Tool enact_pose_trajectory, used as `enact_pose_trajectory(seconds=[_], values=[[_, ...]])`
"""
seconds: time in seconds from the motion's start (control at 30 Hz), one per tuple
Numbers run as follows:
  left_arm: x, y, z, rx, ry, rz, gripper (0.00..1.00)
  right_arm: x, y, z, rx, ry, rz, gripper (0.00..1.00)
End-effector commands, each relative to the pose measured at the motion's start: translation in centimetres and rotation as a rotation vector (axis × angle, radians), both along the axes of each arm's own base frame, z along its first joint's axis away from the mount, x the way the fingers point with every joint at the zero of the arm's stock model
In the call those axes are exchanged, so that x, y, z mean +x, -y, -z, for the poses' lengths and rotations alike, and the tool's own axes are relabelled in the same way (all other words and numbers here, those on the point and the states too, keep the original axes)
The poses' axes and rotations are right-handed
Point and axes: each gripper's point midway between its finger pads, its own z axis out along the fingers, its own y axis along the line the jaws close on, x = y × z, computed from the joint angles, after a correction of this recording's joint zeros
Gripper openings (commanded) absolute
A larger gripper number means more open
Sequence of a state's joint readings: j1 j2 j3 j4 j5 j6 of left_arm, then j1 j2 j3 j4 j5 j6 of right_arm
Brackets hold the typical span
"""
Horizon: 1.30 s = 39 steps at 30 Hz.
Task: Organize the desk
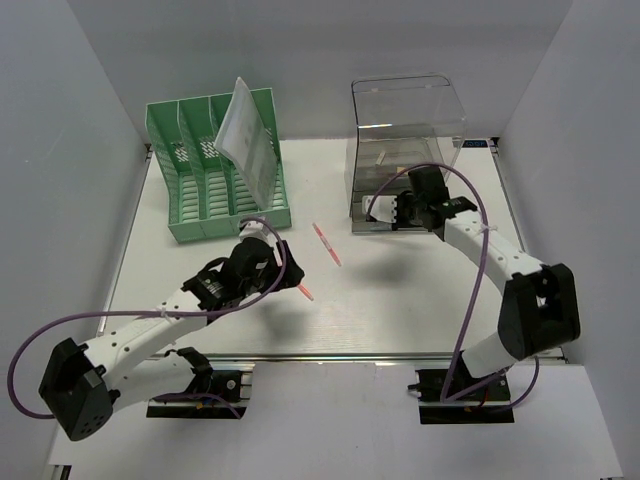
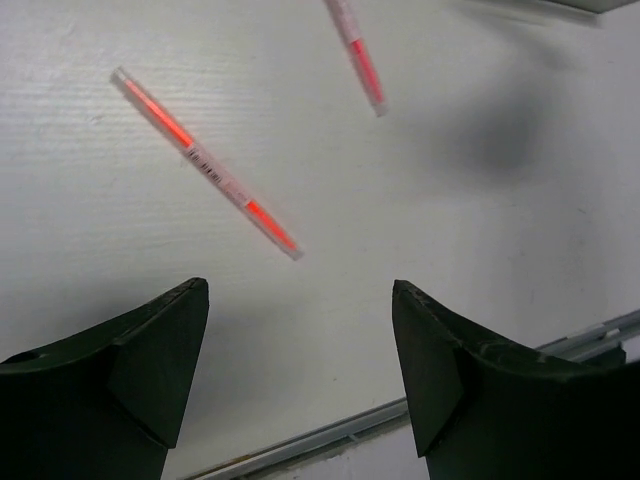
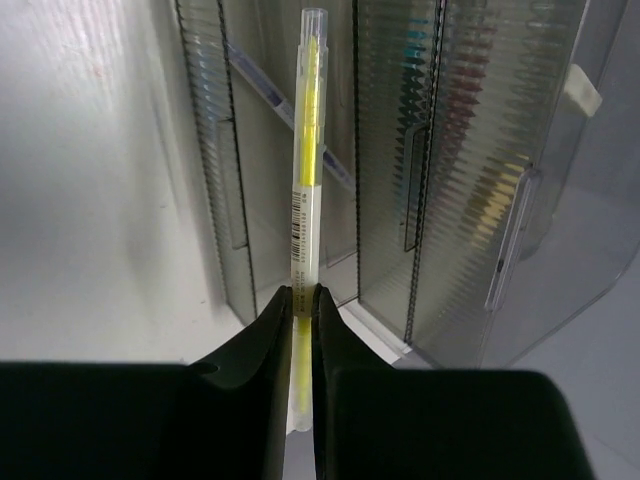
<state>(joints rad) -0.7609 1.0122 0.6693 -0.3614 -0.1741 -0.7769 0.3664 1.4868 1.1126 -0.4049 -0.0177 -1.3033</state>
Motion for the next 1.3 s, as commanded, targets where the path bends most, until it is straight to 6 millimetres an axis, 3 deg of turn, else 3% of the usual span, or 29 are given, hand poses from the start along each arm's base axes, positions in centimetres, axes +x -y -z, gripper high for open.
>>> enact_pose_trajectory(seconds=[0.0, 0.03, 0.37, 0.53, 0.6, 0.7, 0.77, 0.9, 0.97, 1.0, 1.03, 1.07, 1.13, 1.2, 1.27], values=[[0.0, -1.4, 0.7, 0.025, -0.074, -0.125, 0.84, 3.1, 0.0, -1.9, -0.076, 0.106, -0.095, 0.00], [-0.1, -1.6, 1.0, 0.030, -0.089, -0.135, 0.84, 3.5, 0.0, -1.0, -0.085, 0.089, -0.099, 0.00], [-0.3, -1.7, 1.6, 0.015, -0.113, -0.160, 0.85, 7.7, 0.2, 0.5, -0.099, 0.088, -0.062, 0.00], [-0.4, -1.4, 1.8, -0.001, -0.149, -0.181, 0.86, 8.1, 0.2, 2.2, -0.106, 0.051, -0.057, 0.21], [-0.7, -1.3, 1.9, -0.007, -0.176, -0.191, 0.86, 8.0, 0.5, 2.0, -0.101, 0.054, -0.046, 0.29], [-0.8, -1.2, 2.4, 0.001, -0.220, -0.215, 0.86, 7.6, 0.7, 1.3, -0.088, 0.071, -0.034, 0.30], [-1.1, -1.4, 2.9, 0.023, -0.253, -0.230, 0.86, 6.7, 0.6, 0.9, -0.059, 0.064, -0.034, 0.30], [-1.5, -1.7, 3.7, 0.050, -0.308, -0.265, 0.86, 4.5, -0.1, -4.8, 0.125, 0.152, 0.030, 0.32], [-1.7, -1.9, 4.1, 0.063, -0.333, -0.280, 0.86, 2.4, -1.4, -7.2, 0.429, 0.069, 0.161, 0.27], [-1.6, -1.8, 3.9, 0.062, -0.330, -0.283, 0.86, 0.5, -1.9, -9.7, 0.552, 0.052, 0.183, 0.24], [-1.6, -1.9, 4.0, 0.068, -0.333, -0.289, 0.85, -2.1, -3.2, -8.6, 0.719, -0.110, 0.237, 0.17], [-1.5, -2.0, 4.2, 0.074, -0.336, -0.295, 0.85, -4.3, -3.7, -10.2, 0.814, -0.132, 0.231, 0.00], [-1.2, -1.9, 4.1, 0.080, -0.333, -0.303, 0.83, -7.7, -5.4, -9.6, 0.995, -0.316, 0.284, 0.00], [-0.8, -1.9, 3.9, 0.100, -0.337, -0.312, 0.82, -11.0, -6.3, -7.9, 1.032, -0.469, 0.264, 0.00], [-0.7, -2.2, 4.1, 0.131, -0.340, -0.327, 0.81, -12.4, -6.4, -6.6, 1.043, -0.590, 0.284, 0.00]])
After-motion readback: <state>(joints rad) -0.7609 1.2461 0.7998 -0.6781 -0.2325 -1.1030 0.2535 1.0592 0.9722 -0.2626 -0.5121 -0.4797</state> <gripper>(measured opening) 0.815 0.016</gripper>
